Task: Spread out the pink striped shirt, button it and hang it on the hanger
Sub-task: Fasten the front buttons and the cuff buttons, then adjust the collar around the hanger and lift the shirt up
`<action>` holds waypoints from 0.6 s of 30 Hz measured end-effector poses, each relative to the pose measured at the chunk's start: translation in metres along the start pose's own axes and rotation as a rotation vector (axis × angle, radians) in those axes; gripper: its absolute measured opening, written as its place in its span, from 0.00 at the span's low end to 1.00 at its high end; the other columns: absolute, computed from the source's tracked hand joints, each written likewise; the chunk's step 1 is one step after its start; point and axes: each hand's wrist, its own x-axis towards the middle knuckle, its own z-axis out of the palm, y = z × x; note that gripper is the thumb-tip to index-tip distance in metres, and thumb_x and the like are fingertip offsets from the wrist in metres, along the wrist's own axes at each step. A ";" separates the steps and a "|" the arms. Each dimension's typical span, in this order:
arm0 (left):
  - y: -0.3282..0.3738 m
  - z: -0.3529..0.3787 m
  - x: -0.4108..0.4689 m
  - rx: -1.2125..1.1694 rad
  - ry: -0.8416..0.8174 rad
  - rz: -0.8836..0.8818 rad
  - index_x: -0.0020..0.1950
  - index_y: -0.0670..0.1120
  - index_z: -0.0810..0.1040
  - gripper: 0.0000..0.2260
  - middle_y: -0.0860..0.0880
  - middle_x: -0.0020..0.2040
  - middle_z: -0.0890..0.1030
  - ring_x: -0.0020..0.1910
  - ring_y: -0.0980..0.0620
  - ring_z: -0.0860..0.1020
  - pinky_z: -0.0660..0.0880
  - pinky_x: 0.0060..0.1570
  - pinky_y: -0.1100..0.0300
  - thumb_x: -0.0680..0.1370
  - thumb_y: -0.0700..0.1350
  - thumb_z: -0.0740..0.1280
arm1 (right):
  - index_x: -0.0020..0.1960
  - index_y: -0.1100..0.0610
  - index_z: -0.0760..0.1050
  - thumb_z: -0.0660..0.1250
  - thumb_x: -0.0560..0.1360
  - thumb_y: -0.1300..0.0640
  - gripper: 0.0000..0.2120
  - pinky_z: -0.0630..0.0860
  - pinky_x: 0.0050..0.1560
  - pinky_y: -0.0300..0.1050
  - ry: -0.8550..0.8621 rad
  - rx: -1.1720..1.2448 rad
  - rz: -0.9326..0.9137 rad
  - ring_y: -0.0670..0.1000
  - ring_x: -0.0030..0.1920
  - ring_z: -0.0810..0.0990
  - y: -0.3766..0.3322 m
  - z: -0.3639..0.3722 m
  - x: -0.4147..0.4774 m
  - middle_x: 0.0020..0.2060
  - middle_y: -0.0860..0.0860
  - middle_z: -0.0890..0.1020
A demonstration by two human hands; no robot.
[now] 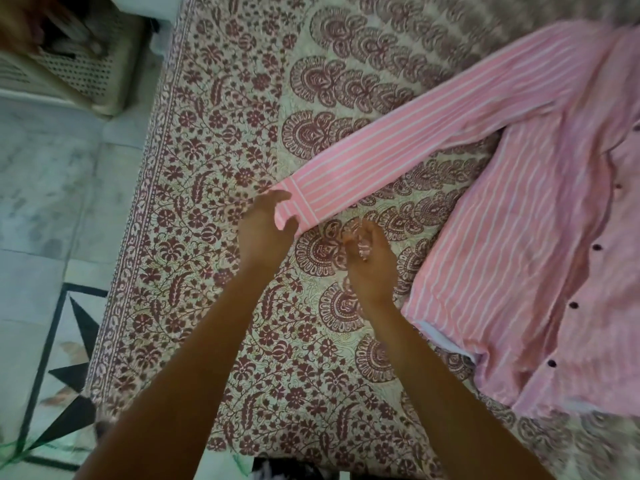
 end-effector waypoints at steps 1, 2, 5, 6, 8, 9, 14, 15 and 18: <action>0.011 0.001 -0.010 0.000 -0.015 0.030 0.63 0.45 0.74 0.18 0.45 0.61 0.77 0.58 0.48 0.76 0.70 0.56 0.59 0.73 0.40 0.68 | 0.65 0.59 0.69 0.65 0.76 0.57 0.19 0.71 0.52 0.42 0.009 -0.004 -0.016 0.52 0.57 0.77 0.002 -0.013 -0.002 0.57 0.53 0.79; 0.029 0.002 -0.021 -0.004 -0.026 0.072 0.64 0.45 0.73 0.19 0.45 0.62 0.77 0.60 0.47 0.75 0.70 0.58 0.56 0.73 0.39 0.68 | 0.66 0.60 0.68 0.65 0.76 0.57 0.20 0.72 0.54 0.44 0.024 -0.011 -0.038 0.53 0.59 0.77 0.006 -0.031 -0.004 0.59 0.54 0.79; 0.058 0.011 -0.041 0.005 -0.040 0.181 0.65 0.43 0.72 0.21 0.43 0.62 0.77 0.61 0.44 0.75 0.71 0.60 0.50 0.73 0.39 0.68 | 0.68 0.59 0.67 0.65 0.75 0.58 0.22 0.73 0.59 0.50 0.080 -0.053 -0.087 0.55 0.62 0.76 0.013 -0.067 -0.007 0.62 0.55 0.77; 0.073 0.016 -0.049 0.019 -0.054 0.202 0.66 0.44 0.71 0.21 0.44 0.62 0.76 0.61 0.44 0.75 0.71 0.59 0.51 0.73 0.41 0.68 | 0.68 0.59 0.67 0.64 0.75 0.58 0.22 0.73 0.60 0.51 0.113 -0.047 -0.108 0.55 0.62 0.76 0.019 -0.086 -0.009 0.62 0.55 0.77; 0.112 0.028 -0.068 0.053 -0.066 0.233 0.66 0.45 0.70 0.23 0.45 0.62 0.76 0.60 0.44 0.75 0.72 0.58 0.52 0.72 0.47 0.65 | 0.66 0.59 0.69 0.63 0.75 0.54 0.21 0.73 0.59 0.52 0.186 -0.036 -0.141 0.56 0.61 0.76 0.030 -0.130 -0.011 0.61 0.55 0.78; 0.134 0.034 -0.080 0.067 -0.062 0.250 0.66 0.45 0.70 0.24 0.45 0.62 0.77 0.59 0.44 0.75 0.72 0.57 0.53 0.71 0.49 0.63 | 0.66 0.59 0.69 0.61 0.74 0.52 0.22 0.73 0.59 0.51 0.206 -0.034 -0.160 0.56 0.61 0.76 0.036 -0.154 -0.013 0.60 0.55 0.78; 0.211 0.062 -0.130 0.137 -0.006 0.367 0.63 0.43 0.73 0.25 0.42 0.59 0.78 0.54 0.42 0.78 0.77 0.51 0.49 0.70 0.54 0.59 | 0.65 0.58 0.71 0.58 0.73 0.48 0.24 0.72 0.58 0.46 0.292 0.006 -0.236 0.54 0.59 0.77 0.066 -0.259 -0.028 0.59 0.54 0.79; 0.236 0.069 -0.144 0.139 0.013 0.388 0.63 0.44 0.73 0.26 0.43 0.59 0.78 0.55 0.41 0.78 0.76 0.53 0.48 0.70 0.56 0.58 | 0.65 0.58 0.71 0.59 0.73 0.49 0.23 0.72 0.59 0.46 0.304 0.017 -0.244 0.54 0.60 0.77 0.071 -0.292 -0.033 0.59 0.54 0.79; 0.285 0.076 -0.169 0.148 0.026 0.364 0.64 0.44 0.73 0.26 0.43 0.60 0.77 0.58 0.41 0.75 0.74 0.56 0.46 0.70 0.55 0.59 | 0.65 0.58 0.71 0.59 0.73 0.50 0.23 0.73 0.59 0.49 0.324 0.038 -0.262 0.55 0.59 0.77 0.082 -0.349 -0.039 0.59 0.54 0.79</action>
